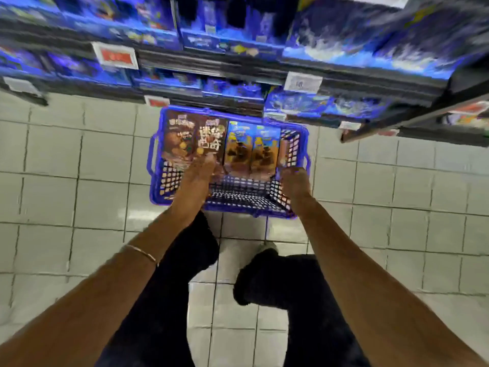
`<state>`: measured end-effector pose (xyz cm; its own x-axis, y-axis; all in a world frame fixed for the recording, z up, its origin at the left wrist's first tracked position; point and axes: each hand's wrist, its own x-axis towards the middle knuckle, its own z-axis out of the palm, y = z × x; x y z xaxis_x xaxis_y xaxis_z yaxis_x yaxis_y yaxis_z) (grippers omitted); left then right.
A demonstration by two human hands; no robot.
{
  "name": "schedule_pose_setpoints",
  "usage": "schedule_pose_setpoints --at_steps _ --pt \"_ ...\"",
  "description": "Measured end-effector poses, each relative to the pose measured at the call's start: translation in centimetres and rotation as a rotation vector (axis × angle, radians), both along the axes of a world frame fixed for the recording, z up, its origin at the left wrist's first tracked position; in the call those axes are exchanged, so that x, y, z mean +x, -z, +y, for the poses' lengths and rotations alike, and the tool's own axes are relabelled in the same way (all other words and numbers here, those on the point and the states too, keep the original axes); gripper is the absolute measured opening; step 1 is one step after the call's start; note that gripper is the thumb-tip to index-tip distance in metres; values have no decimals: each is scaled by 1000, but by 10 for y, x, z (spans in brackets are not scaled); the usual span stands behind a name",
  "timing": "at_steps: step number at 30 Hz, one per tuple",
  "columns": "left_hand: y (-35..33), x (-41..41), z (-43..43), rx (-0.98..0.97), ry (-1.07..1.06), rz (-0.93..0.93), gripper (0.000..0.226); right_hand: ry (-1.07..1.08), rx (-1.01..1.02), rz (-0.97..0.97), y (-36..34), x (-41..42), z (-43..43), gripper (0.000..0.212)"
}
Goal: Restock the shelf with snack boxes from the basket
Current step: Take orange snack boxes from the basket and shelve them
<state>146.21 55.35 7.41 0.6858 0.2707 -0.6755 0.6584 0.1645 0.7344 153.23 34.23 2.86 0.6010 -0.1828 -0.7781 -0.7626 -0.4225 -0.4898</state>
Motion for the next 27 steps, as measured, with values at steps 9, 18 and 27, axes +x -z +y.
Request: schedule_pose_setpoints --at_steps 9,18,27 --pt "156 70 -4 -44 113 39 49 -17 -169 -263 193 62 16 76" --pt "164 82 -31 13 174 -67 52 87 35 -523 226 48 2 50" --pt "163 70 -45 -58 149 -50 56 128 208 -551 175 33 -18 39"
